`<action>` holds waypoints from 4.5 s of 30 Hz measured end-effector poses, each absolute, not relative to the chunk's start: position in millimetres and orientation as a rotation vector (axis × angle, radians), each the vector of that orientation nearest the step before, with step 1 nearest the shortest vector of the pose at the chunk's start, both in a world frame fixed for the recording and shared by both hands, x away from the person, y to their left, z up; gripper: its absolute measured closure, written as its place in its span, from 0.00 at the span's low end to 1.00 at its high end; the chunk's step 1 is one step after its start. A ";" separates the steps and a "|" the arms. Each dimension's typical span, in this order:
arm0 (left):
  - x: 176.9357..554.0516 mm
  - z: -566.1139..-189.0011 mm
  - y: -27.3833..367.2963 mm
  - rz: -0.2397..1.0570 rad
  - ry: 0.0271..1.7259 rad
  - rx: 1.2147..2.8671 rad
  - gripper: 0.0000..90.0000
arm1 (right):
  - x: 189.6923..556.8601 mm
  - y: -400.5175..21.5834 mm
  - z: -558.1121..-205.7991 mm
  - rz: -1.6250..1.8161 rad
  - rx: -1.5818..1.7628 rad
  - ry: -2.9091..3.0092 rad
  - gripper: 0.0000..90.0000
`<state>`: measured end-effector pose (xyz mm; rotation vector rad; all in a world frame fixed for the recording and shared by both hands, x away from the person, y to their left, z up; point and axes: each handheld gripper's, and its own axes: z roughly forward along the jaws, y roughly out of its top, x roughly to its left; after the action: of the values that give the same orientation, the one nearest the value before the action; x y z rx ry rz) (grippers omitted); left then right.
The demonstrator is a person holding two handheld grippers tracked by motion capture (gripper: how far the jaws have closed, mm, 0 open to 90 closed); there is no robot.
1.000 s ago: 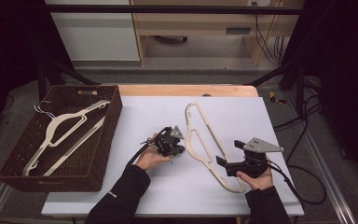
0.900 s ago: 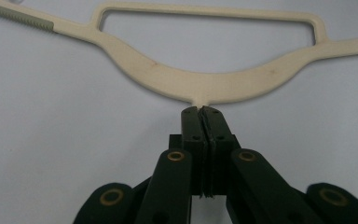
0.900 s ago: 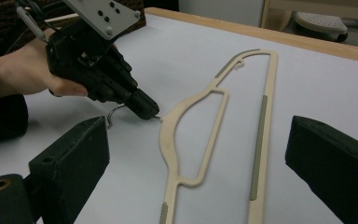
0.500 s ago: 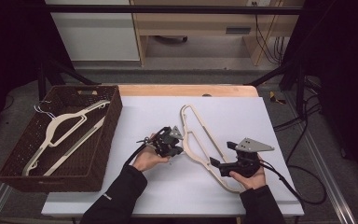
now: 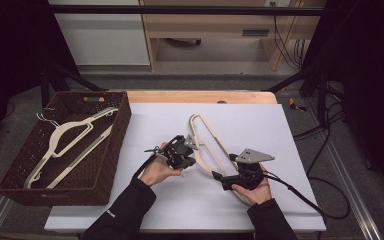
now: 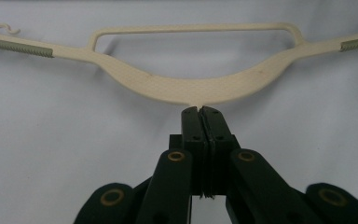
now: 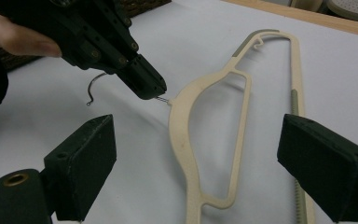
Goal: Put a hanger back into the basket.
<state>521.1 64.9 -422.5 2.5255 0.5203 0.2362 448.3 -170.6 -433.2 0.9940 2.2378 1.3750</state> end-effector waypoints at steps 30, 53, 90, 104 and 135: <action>508.6 -394.7 56.3 0.267 0.531 2.532 0.99 | 461.8 -128.0 -457.9 1.080 0.868 2.375 0.56; 495.7 -371.8 78.1 0.298 0.545 2.319 0.70 | 458.2 -129.2 -451.7 1.043 0.794 2.381 0.84; 443.6 -371.8 157.3 0.417 0.608 2.017 0.13 | 434.0 -164.7 -395.4 1.355 0.732 2.364 0.97; 447.0 -388.5 135.3 0.395 0.516 2.118 0.31 | 424.2 -139.6 -392.4 1.468 0.625 2.519 0.97; 435.4 -388.7 122.4 0.254 0.416 2.267 0.91 | 424.2 -138.0 -395.2 1.378 0.623 2.392 0.72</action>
<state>435.4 122.4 -388.7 2.2671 0.4160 0.2544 424.2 -138.0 -395.2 0.6233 2.3920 1.3780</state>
